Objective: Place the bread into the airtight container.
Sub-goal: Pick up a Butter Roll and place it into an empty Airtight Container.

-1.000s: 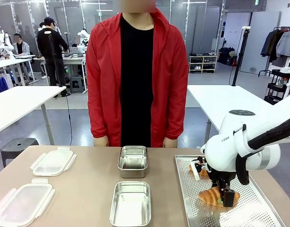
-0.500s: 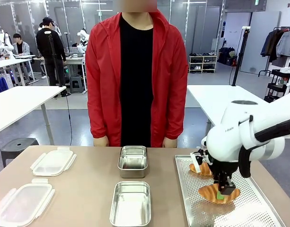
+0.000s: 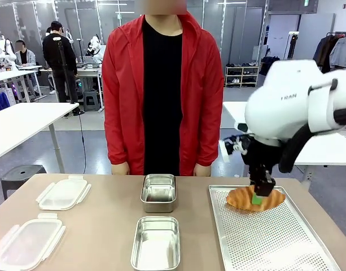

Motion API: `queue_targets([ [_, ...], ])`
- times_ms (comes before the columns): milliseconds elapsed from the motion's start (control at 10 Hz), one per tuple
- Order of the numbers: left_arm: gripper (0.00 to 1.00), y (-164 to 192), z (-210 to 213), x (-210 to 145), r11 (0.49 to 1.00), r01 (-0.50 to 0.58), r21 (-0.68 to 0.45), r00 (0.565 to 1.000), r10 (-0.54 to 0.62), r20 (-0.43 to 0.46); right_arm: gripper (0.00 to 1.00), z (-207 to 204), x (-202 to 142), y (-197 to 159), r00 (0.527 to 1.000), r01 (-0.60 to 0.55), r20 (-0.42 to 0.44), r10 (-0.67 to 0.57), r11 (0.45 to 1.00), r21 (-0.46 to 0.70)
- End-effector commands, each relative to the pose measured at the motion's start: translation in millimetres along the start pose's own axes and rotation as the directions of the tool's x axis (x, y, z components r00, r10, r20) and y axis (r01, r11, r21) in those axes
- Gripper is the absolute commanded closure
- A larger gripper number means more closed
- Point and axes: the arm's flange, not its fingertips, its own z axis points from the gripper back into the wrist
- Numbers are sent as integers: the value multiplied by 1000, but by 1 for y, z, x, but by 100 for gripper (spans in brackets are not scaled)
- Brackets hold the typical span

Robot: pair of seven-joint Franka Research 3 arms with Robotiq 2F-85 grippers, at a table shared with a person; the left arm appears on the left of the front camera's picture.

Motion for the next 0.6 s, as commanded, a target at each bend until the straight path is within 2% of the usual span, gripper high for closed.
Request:
queue_targets([
  [0, 0, -2, 2, 1, 1000, 9, -2, 1000, -9, -4, 53, 11, 28, 11, 996, 83, -24, -83, 997, -2],
  [300, 0, -2, 2, 1, 1000, 9, -2, 1000, -9, -4, 53, 15, 89, 47, 987, 161, 3, -161, 987, -8],
  [500, 0, -2, 2, 1, 1000, 9, -2, 1000, -9, -4, 53, 1, 140, 65, 970, 230, 69, -231, 973, 31],
])
